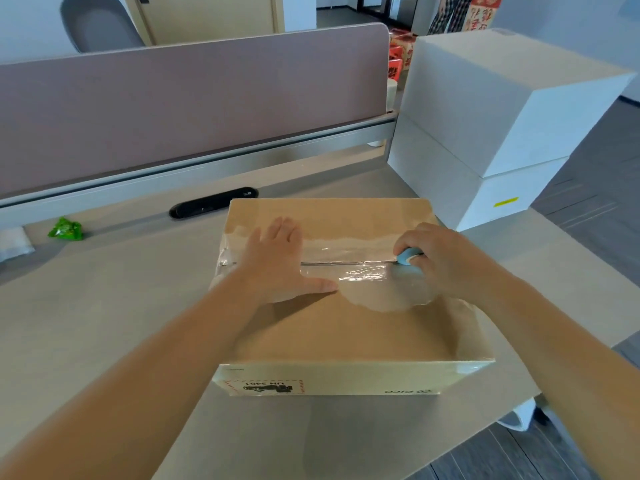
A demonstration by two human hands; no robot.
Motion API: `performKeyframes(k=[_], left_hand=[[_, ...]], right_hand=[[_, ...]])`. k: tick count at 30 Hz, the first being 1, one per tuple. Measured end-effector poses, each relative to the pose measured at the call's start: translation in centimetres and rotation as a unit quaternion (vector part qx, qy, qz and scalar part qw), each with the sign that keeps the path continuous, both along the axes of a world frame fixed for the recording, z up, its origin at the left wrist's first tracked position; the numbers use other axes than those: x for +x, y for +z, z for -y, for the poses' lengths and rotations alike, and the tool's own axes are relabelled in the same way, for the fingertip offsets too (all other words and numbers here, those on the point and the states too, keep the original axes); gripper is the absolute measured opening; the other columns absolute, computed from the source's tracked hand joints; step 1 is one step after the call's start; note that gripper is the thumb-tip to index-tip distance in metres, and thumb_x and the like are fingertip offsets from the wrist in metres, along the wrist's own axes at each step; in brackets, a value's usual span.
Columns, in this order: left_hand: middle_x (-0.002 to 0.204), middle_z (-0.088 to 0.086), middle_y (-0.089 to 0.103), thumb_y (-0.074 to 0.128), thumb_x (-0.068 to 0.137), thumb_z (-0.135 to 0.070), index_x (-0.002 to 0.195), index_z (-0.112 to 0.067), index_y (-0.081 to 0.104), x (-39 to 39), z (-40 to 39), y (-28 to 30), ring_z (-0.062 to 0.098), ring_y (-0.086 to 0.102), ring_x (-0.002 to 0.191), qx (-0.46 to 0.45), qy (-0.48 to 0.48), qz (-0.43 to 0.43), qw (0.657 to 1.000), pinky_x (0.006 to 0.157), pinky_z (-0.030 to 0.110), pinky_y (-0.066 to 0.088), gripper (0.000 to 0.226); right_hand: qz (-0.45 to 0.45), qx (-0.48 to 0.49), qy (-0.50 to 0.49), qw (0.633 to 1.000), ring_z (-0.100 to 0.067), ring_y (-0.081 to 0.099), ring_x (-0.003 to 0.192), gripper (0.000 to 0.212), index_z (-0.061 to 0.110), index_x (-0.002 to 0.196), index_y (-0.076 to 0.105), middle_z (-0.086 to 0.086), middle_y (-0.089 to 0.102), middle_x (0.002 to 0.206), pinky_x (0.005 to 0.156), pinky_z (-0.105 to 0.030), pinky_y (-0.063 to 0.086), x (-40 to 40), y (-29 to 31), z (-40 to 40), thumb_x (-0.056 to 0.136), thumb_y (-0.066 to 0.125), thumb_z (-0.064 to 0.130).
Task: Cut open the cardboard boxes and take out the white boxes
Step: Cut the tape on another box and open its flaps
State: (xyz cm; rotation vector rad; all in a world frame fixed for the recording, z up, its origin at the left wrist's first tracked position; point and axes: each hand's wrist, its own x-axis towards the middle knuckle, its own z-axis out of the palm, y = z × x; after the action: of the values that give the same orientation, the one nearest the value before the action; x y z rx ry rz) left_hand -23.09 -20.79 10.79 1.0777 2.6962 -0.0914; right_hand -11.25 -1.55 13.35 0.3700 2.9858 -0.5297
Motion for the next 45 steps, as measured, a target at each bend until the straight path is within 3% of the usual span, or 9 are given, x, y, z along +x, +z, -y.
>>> performKeyframes(k=[4,7,15,23,28,32,36,40,45], left_hand=[[0.157,0.003,-0.01,0.044,0.075,-0.074,0.149,-0.013,-0.005,2.1,-3.2,-0.2,0.019,-0.01,0.144,0.052,-0.029,0.027,0.998,0.117,0.04,-0.002,0.107],[0.157,0.002,-0.009,0.042,0.076,-0.073,0.149,-0.016,-0.003,3.3,-5.6,-0.7,0.019,-0.01,0.144,0.073,-0.043,0.036,0.996,0.116,0.045,-0.005,0.103],[0.156,-0.002,-0.001,0.037,0.075,-0.076,0.148,-0.024,0.006,3.4,-7.0,-1.6,0.018,-0.005,0.144,0.067,-0.045,-0.002,0.997,0.114,0.048,0.0,0.095],[0.157,-0.003,-0.006,0.036,0.073,-0.078,0.149,-0.026,-0.001,2.9,-7.1,-2.0,0.018,-0.008,0.144,0.062,-0.046,-0.001,0.997,0.115,0.048,-0.003,0.098],[0.157,-0.005,-0.007,0.036,0.072,-0.081,0.149,-0.027,-0.002,2.9,-7.1,-2.0,0.017,-0.008,0.144,0.057,-0.043,-0.003,0.997,0.115,0.046,-0.004,0.101],[0.157,-0.007,-0.005,0.011,0.049,-0.089,0.148,-0.029,-0.003,2.8,-7.1,-2.3,0.017,-0.007,0.144,0.063,-0.046,-0.014,0.997,0.115,0.046,-0.003,0.117],[0.157,-0.006,-0.006,-0.001,0.043,-0.087,0.148,-0.029,-0.003,2.7,-7.1,-2.5,0.017,-0.007,0.144,0.057,-0.048,-0.022,0.997,0.116,0.046,-0.002,0.12],[0.157,-0.006,-0.005,-0.002,0.039,-0.09,0.148,-0.029,-0.001,2.8,-7.2,-2.4,0.017,-0.006,0.144,0.055,-0.045,-0.026,0.997,0.116,0.046,-0.001,0.126],[0.157,-0.005,-0.001,-0.023,0.023,-0.095,0.148,-0.029,0.003,2.8,-7.3,-2.5,0.018,-0.003,0.144,0.055,-0.033,-0.027,0.998,0.115,0.045,0.0,0.144]], right_hand=[[-0.029,-0.032,-0.006,0.999,-0.018,0.048,0.095,0.03,0.014,0.109,0.062,0.002,0.045,0.098,0.082,-0.023,0.033,0.7,-0.1,-0.2,0.089,0.046,0.001],[-0.051,-0.044,-0.008,0.998,-0.021,0.051,0.096,0.03,0.014,0.111,0.063,-0.004,0.048,0.103,0.085,-0.026,0.035,1.2,-0.4,-0.2,0.089,0.046,0.001],[-0.047,-0.02,0.021,0.998,-0.02,0.048,0.097,0.029,0.018,0.112,0.06,-0.002,0.044,0.1,0.079,-0.024,0.033,0.4,-1.2,-1.3,0.092,0.043,0.004],[-0.034,0.015,0.008,0.999,-0.012,0.036,0.089,0.03,0.019,0.108,0.06,0.007,0.036,0.094,0.069,-0.017,0.021,1.5,-0.7,-4.3,0.089,0.044,0.001],[-0.036,0.024,0.016,0.999,-0.012,0.037,0.089,0.031,0.02,0.109,0.058,0.006,0.037,0.096,0.075,-0.021,0.029,1.6,-0.8,-4.6,0.088,0.045,0.001],[-0.03,0.036,0.012,0.999,-0.015,0.038,0.087,0.031,0.018,0.109,0.059,-0.003,0.047,0.102,0.076,-0.026,0.032,2.1,-0.4,-5.5,0.089,0.044,-0.001],[-0.037,0.034,0.011,0.999,-0.017,0.043,0.085,0.034,0.018,0.107,0.059,0.004,0.041,0.092,0.074,-0.025,0.031,2.7,-0.9,-6.5,0.088,0.044,-0.004],[-0.071,-0.037,-0.024,0.997,-0.015,0.043,0.084,0.028,0.017,0.106,0.061,0.007,0.045,0.089,0.073,-0.022,0.029,3.3,-1.8,-7.1,0.089,0.047,0.0],[-0.124,-0.122,-0.066,0.983,-0.017,0.05,0.088,0.024,0.013,0.101,0.062,-0.002,0.058,0.1,0.071,-0.018,0.033,3.9,-3.3,-7.4,0.085,0.051,-0.001]])
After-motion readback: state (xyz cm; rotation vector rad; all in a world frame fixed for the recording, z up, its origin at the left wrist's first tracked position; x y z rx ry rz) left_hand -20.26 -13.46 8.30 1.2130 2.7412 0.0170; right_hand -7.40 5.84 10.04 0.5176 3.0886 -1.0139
